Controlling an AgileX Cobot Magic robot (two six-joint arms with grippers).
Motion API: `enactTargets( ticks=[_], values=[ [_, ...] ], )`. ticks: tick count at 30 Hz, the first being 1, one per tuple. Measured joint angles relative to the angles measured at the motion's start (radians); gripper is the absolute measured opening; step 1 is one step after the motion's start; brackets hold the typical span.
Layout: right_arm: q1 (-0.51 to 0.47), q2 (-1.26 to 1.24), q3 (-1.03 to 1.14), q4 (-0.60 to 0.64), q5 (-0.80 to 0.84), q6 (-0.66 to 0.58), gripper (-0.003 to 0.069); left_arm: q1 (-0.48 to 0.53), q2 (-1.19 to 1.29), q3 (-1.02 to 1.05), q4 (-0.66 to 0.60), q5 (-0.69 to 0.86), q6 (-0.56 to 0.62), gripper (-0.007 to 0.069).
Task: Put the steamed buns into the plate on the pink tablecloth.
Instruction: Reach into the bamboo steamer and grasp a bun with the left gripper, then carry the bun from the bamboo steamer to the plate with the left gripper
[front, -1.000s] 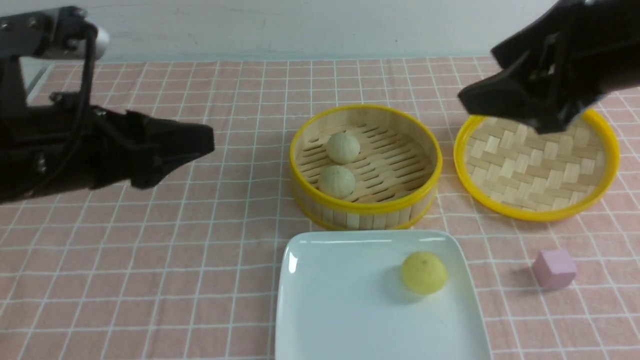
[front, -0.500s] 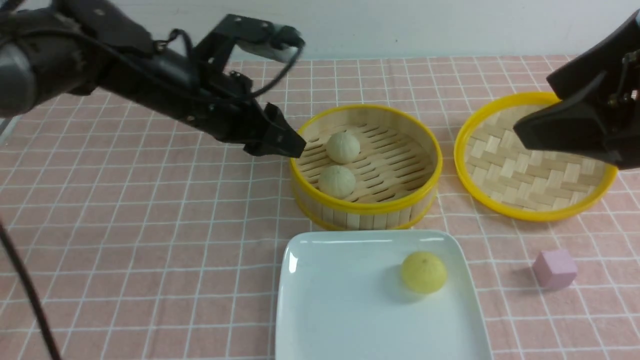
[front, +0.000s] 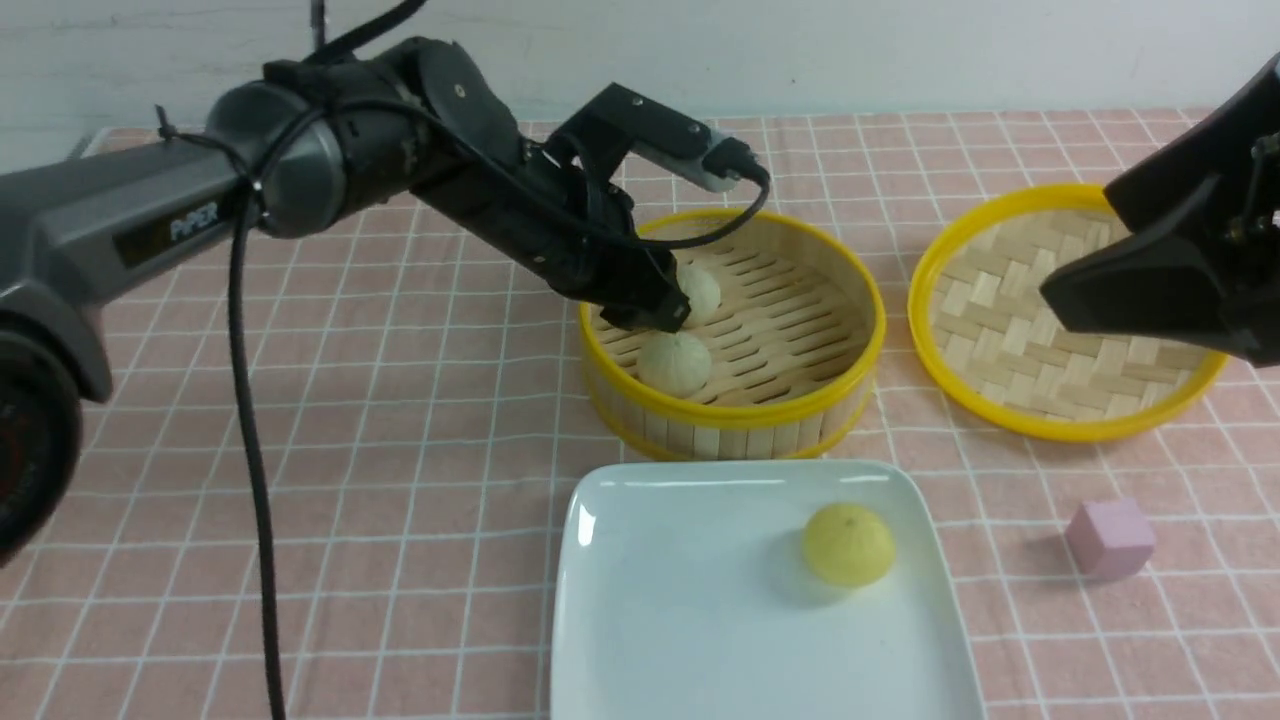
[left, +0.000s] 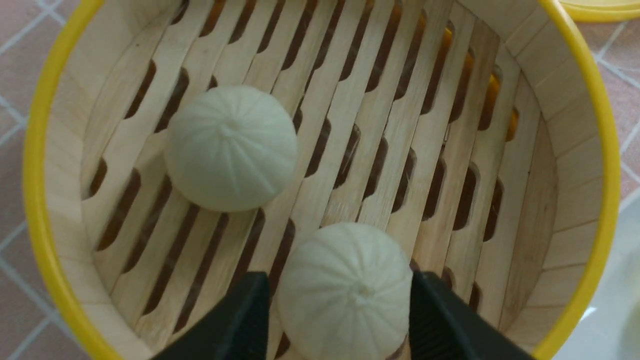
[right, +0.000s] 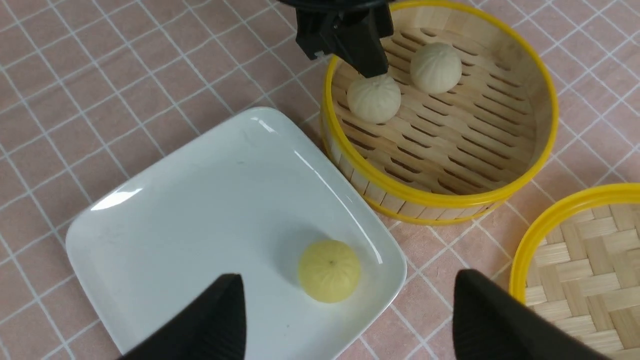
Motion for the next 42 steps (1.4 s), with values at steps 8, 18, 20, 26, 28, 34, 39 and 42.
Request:
enactTargets(
  ticks=[8, 18, 20, 26, 28, 34, 39, 42],
  values=[
    [0.0, 0.0, 0.0, -0.003, 0.018, 0.0, 0.054, -0.012, 0.035, -0.001, 0.0, -0.003, -0.004, 0.0419],
    [0.0, 0.0, 0.0, -0.003, 0.023, 0.0, 0.0538, -0.015, 0.086, -0.004, -0.014, -0.023, -0.004, 0.0354],
    [0.0, 0.0, 0.0, -0.003, 0.023, 0.0, 0.0538, -0.015, 0.087, -0.004, -0.016, -0.027, -0.004, 0.0265],
    [0.0, 0.0, 0.0, -0.002, 0.023, 0.0, 0.0537, -0.016, 0.032, -0.005, -0.009, 0.007, -0.019, 0.0034],
    [0.0, 0.0, 0.0, -0.002, 0.023, 0.0, 0.0537, -0.016, -0.035, -0.004, 0.009, 0.047, -0.033, 0.0031],
    [0.0, 0.0, 0.0, -0.002, 0.023, 0.0, 0.0537, -0.004, -0.241, -0.004, 0.091, 0.178, -0.109, 0.003],
    [0.0, 0.0, 0.0, 0.006, 0.023, 0.0, 0.0537, 0.001, -0.372, -0.006, 0.129, 0.355, -0.142, 0.003],
    [0.0, 0.0, 0.0, 0.006, 0.023, 0.0, 0.0537, 0.001, -0.371, -0.004, 0.119, 0.437, -0.14, 0.003]
  ],
)
